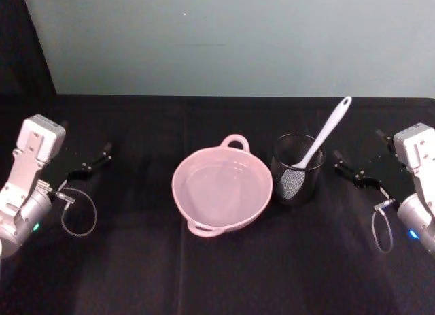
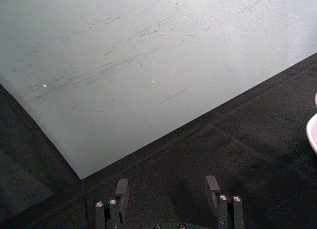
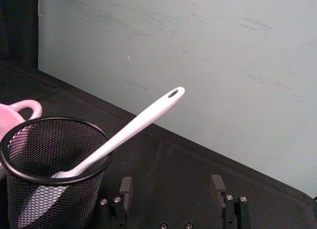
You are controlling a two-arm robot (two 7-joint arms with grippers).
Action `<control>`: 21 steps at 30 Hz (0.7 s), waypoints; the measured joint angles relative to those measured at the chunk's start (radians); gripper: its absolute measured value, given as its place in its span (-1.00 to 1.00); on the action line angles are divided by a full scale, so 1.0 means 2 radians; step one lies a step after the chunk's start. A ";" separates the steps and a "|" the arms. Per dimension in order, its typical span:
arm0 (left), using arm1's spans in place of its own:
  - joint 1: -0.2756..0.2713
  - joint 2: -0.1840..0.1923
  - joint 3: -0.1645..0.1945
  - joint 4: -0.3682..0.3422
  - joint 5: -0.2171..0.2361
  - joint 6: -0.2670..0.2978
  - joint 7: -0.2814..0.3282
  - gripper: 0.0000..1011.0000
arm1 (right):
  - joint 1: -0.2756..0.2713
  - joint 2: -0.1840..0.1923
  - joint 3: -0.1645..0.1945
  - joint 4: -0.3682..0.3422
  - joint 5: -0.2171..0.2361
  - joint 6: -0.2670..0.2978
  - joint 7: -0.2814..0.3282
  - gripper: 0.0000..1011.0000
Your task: Use the one hand to pick up the spoon and stir the clear water in the bowl.
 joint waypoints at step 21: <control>0.000 0.000 0.000 0.000 0.000 0.000 0.000 1.00 | 0.000 0.000 0.000 0.000 0.000 0.000 0.000 0.98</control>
